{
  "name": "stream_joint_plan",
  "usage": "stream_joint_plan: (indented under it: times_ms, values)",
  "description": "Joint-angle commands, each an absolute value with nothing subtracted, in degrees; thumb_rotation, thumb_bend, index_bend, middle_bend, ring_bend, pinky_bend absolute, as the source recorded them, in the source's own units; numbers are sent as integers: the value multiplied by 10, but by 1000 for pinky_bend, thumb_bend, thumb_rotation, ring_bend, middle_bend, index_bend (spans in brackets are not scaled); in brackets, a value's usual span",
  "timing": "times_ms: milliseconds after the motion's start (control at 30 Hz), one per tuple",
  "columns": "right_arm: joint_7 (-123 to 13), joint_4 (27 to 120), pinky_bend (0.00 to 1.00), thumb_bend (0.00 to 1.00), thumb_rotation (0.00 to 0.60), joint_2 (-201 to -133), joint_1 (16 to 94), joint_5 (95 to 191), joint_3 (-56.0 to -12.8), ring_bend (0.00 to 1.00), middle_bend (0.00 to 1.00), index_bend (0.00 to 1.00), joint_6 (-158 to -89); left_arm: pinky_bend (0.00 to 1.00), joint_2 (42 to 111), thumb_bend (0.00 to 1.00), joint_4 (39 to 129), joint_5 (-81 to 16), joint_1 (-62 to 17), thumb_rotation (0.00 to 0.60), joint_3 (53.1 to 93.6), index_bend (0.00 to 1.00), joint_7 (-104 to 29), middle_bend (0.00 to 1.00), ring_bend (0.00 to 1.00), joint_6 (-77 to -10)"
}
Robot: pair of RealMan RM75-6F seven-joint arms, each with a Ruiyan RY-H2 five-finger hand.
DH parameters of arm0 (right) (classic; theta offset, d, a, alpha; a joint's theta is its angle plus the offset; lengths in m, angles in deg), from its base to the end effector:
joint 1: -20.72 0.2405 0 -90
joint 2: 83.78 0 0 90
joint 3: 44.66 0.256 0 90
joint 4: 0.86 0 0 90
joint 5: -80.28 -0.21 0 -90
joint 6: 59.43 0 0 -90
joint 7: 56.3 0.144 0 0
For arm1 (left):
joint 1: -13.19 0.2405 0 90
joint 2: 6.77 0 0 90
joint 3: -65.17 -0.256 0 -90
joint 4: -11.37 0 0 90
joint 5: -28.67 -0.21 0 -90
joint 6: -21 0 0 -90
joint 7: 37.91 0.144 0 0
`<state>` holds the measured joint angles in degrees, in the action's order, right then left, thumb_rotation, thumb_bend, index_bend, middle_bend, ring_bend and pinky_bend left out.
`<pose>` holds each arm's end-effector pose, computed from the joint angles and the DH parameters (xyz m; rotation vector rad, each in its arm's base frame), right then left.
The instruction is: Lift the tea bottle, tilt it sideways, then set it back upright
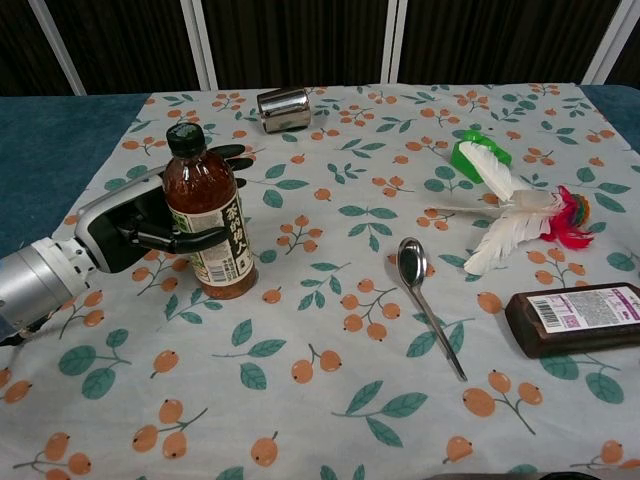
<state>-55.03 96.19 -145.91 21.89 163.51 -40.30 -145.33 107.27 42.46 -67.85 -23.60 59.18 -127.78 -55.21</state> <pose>-0.3118 -0.1654 0.1704 1.2658 -0.9823 0.9157 -0.2102 0.3115 -0.0859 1.5300 2.0764 1.7907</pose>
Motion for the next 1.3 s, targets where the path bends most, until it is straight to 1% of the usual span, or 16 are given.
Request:
stream_joint_plan:
  times_ms: [33, 600, 1067, 1167, 1233, 1300]
  values:
    - [-551, 962, 185, 162, 600, -1459, 219, 1635, -403, 130, 122, 155, -1453, 0, 1072, 296, 426, -678, -236, 600, 592, 0, -1277, 9, 0, -553]
    - [-550, 962, 186, 161, 600, -1459, 219, 1635, -403, 130, 122, 155, -1452, 0, 1063, 297, 438, -677, -237, 600, 594, 0, -1264, 10, 0, -553]
    - [-548, 963, 185, 162, 600, -1456, 220, 1634, -404, 130, 123, 155, -1449, 45, 1062, 302, 444, -677, -241, 600, 590, 1, -1263, 35, 0, -534]
    - [-547, 962, 185, 162, 600, -1456, 220, 1635, -404, 130, 123, 155, -1450, 103, 1062, 363, 444, -677, -243, 600, 590, 28, -1259, 98, 16, -531]
    - [-547, 962, 185, 161, 600, -1456, 220, 1634, -404, 130, 123, 155, -1450, 159, 1063, 412, 445, -675, -243, 600, 592, 55, -1253, 157, 62, -530]
    - [-547, 962, 185, 162, 600, -1456, 220, 1635, -404, 130, 123, 155, -1450, 207, 1064, 437, 445, -674, -243, 600, 593, 77, -1243, 190, 111, -526]
